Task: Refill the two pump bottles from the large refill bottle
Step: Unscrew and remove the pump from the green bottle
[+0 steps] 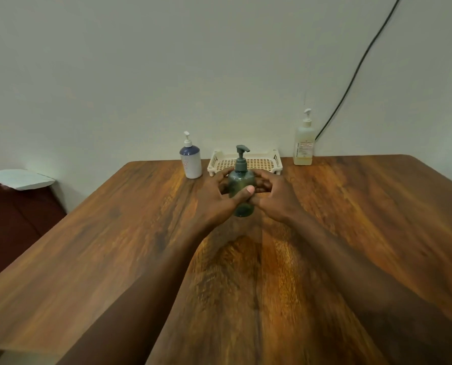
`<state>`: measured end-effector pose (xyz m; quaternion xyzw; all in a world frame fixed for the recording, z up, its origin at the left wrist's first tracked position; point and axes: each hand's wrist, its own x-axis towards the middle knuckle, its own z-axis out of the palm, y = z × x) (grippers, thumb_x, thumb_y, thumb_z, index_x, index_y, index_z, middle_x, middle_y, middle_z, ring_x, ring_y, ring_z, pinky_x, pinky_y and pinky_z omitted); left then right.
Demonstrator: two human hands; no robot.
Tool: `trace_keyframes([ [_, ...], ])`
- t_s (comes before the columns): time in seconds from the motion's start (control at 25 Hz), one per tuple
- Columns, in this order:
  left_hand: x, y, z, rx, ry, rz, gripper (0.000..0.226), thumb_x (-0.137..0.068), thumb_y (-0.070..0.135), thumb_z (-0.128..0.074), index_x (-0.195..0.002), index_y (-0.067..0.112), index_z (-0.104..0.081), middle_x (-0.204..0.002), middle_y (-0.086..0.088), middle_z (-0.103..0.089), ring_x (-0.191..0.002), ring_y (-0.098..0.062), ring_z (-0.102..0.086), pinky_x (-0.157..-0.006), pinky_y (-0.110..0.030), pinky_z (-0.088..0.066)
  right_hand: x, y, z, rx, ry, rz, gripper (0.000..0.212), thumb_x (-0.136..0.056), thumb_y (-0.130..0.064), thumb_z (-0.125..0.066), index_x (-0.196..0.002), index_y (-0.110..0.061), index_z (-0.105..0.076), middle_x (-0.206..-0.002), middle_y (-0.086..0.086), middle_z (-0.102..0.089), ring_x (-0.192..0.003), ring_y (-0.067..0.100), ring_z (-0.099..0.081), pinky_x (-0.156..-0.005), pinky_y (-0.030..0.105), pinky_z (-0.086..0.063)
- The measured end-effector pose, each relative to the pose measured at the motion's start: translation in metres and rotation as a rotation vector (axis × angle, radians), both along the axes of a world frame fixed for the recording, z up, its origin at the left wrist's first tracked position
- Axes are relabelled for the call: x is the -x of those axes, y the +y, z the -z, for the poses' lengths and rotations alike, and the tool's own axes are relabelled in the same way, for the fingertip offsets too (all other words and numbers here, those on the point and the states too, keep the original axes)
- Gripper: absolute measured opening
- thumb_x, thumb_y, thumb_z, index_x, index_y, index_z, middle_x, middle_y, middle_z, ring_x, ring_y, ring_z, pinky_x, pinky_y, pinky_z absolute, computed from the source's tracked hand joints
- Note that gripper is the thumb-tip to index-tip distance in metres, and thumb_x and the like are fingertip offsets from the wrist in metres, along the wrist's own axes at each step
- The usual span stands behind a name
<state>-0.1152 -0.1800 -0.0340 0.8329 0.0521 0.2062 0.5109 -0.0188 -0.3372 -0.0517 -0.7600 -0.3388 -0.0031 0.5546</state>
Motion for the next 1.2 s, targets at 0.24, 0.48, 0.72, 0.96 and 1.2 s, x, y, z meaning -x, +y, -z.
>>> trace_keyframes([
  [0.24,0.023,-0.025,0.033,0.079,-0.103,0.109,0.087,-0.073,0.049,-0.089,-0.148,0.027,-0.050,-0.139,0.000,-0.064,-0.123,-0.021,-0.065,-0.098,-0.048,-0.058,0.031,-0.047,0.019,-0.099,0.098,-0.118,0.079,-0.077,-0.039,-0.078,-0.150,-0.028,-0.049,-0.136,-0.005,-0.065,-0.125,0.014,-0.061,-0.092,0.026,-0.058],
  [0.48,0.010,-0.043,0.057,0.063,-0.094,0.118,0.084,-0.060,0.047,-0.098,-0.135,0.041,-0.059,-0.126,0.022,-0.068,-0.114,0.000,-0.067,-0.083,-0.021,-0.060,0.021,-0.070,0.049,-0.091,0.119,-0.097,0.062,-0.089,-0.023,-0.063,-0.147,-0.040,-0.049,-0.143,-0.015,-0.059,-0.134,0.011,-0.054,-0.100,0.029,-0.053],
  [0.72,-0.001,-0.060,0.056,-0.062,-0.194,0.020,0.090,-0.059,0.061,-0.088,-0.140,0.035,-0.057,-0.120,0.026,-0.065,-0.106,0.010,-0.063,-0.078,-0.004,-0.050,0.018,-0.071,0.038,-0.201,0.045,0.074,0.048,-0.088,-0.056,-0.071,-0.132,-0.039,-0.065,-0.120,-0.026,-0.068,-0.114,-0.002,-0.064,-0.084,0.023,-0.060],
  [0.96,0.001,-0.065,0.056,-0.175,-0.241,-0.007,0.074,-0.065,0.044,-0.091,-0.128,0.046,-0.053,-0.110,0.030,-0.057,-0.098,0.002,-0.061,-0.073,0.000,-0.048,0.033,-0.056,0.026,-0.216,-0.199,0.344,0.055,-0.074,-0.066,-0.082,-0.114,-0.028,-0.077,-0.109,-0.018,-0.074,-0.098,-0.002,-0.066,-0.075,0.030,-0.062],
  [1.2,0.015,-0.055,0.059,-0.135,-0.208,0.044,0.090,-0.058,0.050,-0.093,-0.138,0.029,-0.060,-0.113,0.023,-0.067,-0.097,0.004,-0.066,-0.072,-0.006,-0.053,0.042,-0.047,0.022,-0.225,-0.248,0.415,0.037,-0.074,-0.053,-0.087,-0.090,-0.021,-0.080,-0.081,-0.015,-0.071,-0.073,0.003,-0.067,-0.057,0.025,-0.058],
])
